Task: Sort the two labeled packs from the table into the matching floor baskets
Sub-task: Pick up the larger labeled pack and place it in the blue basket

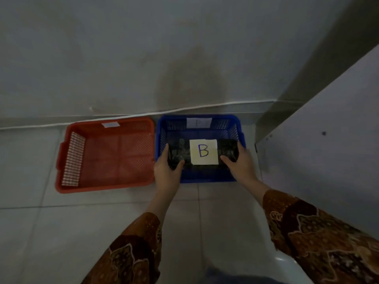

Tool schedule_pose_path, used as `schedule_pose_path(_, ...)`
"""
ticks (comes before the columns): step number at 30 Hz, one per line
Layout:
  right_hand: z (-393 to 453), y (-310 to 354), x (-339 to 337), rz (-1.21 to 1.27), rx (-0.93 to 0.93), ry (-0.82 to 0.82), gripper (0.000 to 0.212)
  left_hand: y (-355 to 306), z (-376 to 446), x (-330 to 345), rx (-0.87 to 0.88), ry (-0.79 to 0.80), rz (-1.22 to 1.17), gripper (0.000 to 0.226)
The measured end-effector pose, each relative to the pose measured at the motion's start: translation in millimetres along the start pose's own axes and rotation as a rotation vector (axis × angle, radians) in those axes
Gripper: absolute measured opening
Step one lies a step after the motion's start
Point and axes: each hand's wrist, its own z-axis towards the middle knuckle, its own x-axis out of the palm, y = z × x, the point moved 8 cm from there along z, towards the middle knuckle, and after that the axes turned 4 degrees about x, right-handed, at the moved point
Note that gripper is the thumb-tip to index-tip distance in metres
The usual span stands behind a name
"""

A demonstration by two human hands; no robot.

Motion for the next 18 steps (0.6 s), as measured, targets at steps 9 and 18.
schedule_pose_path(9, 89.5, -59.0, 73.3, -0.145, -0.095, 0.101, 0.045, 88.8, 75.6, 89.1, 0.039, 0.136, 0.111, 0.066)
schedule_pose_path(18, 97.2, -69.2, 87.2, -0.192, -0.122, 0.179, 0.052, 98.4, 89.9, 107.5, 0.026, 0.269, 0.262, 0.063)
